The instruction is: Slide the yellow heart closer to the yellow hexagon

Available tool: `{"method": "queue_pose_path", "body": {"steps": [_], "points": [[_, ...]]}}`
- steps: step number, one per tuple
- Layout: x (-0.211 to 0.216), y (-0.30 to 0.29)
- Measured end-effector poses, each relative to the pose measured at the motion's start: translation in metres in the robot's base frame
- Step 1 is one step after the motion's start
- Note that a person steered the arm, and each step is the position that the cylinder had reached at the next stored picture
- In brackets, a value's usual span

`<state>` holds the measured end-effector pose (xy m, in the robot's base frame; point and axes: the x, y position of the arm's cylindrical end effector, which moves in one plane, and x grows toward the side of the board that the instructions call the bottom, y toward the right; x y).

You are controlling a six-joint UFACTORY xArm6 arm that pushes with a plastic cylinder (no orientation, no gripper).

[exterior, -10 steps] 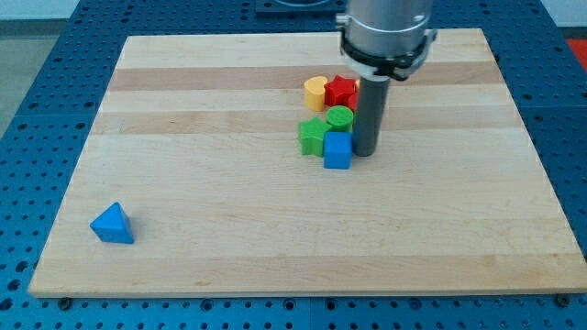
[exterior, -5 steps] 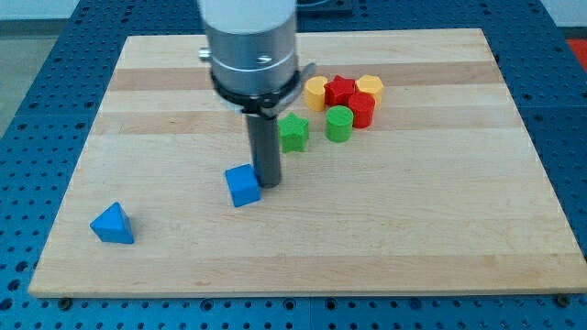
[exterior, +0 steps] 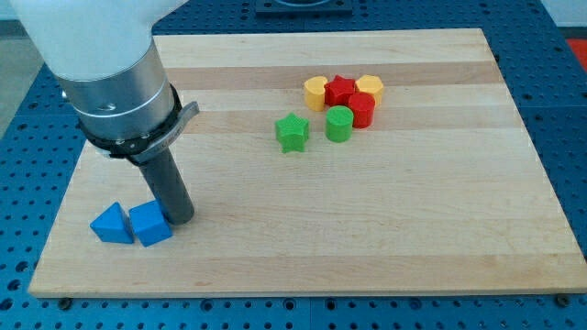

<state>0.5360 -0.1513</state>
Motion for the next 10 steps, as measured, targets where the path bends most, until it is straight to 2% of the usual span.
{"method": "queue_pose_path", "body": {"steps": [1, 3, 4, 5, 7, 8, 10], "points": [[-0.017, 0.03], [-0.059, 0.149], [-0.081, 0.176], [-0.099, 0.185], [-0.138, 0.159], [-0.138, 0.14], [-0.109, 0.094]]}}
